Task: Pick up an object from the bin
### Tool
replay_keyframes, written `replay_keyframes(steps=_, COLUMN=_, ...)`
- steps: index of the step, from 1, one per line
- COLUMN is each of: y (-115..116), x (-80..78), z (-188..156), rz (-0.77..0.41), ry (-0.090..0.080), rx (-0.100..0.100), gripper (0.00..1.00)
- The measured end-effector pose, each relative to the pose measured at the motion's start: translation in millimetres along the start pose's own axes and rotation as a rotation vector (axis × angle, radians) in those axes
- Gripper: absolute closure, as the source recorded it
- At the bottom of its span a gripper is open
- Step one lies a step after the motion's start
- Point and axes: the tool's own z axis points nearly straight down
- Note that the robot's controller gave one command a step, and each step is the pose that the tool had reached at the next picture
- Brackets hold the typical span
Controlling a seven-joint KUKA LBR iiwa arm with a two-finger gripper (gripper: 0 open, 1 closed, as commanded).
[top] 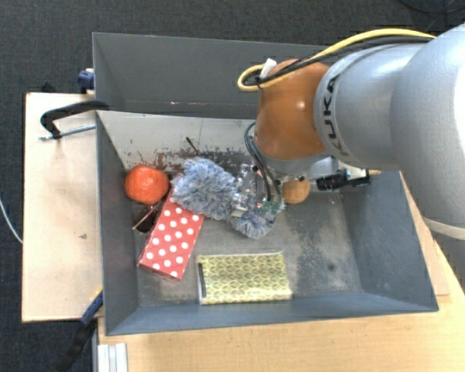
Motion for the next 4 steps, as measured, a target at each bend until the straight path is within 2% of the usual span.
replay_keyframes(steps=1, y=0, x=0.7, z=-22, rz=0.000, ry=0.003, rx=0.001, gripper=1.00)
replay_keyframes(steps=4, y=1, x=-1.5, z=-90, rz=0.000, ry=-0.006, rx=-0.002, gripper=1.00)
